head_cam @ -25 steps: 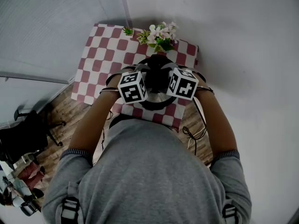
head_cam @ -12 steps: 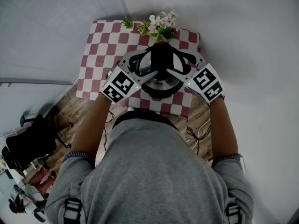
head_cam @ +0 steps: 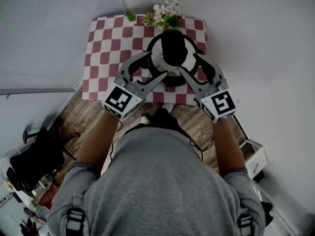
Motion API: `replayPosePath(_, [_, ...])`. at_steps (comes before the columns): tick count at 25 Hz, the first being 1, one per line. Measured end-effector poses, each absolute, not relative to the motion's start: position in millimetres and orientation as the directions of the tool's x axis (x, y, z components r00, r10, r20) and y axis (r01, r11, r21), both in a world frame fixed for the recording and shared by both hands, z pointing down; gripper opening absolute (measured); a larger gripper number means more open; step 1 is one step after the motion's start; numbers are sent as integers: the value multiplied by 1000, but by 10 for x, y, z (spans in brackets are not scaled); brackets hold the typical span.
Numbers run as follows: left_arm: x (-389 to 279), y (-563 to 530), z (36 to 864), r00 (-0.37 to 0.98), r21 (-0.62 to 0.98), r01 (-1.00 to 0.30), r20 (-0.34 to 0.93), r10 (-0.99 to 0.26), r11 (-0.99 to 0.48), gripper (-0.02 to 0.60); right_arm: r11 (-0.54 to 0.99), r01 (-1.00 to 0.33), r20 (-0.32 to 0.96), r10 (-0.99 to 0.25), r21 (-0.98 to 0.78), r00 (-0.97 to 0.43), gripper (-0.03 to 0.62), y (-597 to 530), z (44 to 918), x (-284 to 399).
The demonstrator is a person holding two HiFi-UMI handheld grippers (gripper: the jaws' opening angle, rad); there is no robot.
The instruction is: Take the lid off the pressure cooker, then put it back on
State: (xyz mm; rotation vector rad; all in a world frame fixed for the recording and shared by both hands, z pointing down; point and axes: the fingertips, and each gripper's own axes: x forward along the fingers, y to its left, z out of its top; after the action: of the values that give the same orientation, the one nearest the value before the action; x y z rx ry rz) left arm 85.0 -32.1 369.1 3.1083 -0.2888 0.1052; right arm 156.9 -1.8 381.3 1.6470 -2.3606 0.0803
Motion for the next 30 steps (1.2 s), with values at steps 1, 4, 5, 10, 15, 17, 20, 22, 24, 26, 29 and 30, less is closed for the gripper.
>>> replayPosePath(1, [772,-251,3670,982,23,-181,55,-180,-983,313,337,-935,226,-924,108,-307,244,63,3786,1506])
replayPosePath(4, [549,-74,3574,984,2,-176,11,-176,-984,267,308,-947,198,-938,93,-286,225,283,3745,1288])
replayPosePath(5, [481,-20,3549,984,-6,-179,1,-179,-984,264,299,-950,187,-942,90,-279,211,359,3733,1218])
replayPosePath(10, [170,234,3493,980,7,-194,-37,-194,-981,200,238,-969,108,-967,71,-230,121,757,3641,959])
replayPosePath(15, [-10,440,3471,980,-38,-195,-43,-193,-980,157,237,-968,96,-968,77,-230,83,984,3622,744])
replayPosePath(17, [-56,501,3457,979,-49,-200,-55,-198,-978,118,241,-967,88,-968,80,-234,71,1034,3616,669])
replayPosePath(20, [-123,538,3488,975,-39,-216,-63,-213,-976,65,244,-966,85,-968,82,-237,58,1084,3631,567])
replayPosePath(22, [-163,534,3523,972,-23,-230,-62,-228,-973,40,244,-967,88,-968,77,-237,52,1109,3657,519])
replayPosePath(24, [-191,539,3548,971,-5,-234,-59,-234,-972,18,247,-966,96,-966,77,-239,41,1132,3693,475])
replayPosePath(26, [-210,550,3594,971,4,-233,-44,-233,-972,17,252,-965,102,-965,76,-244,34,1155,3726,442])
replayPosePath(29, [-244,558,3678,974,19,-223,-25,-223,-975,17,254,-965,104,-964,67,-246,15,1159,3758,437])
replayPosePath(30, [-257,556,3689,975,22,-221,-23,-221,-975,17,251,-966,104,-964,66,-244,8,1154,3762,441])
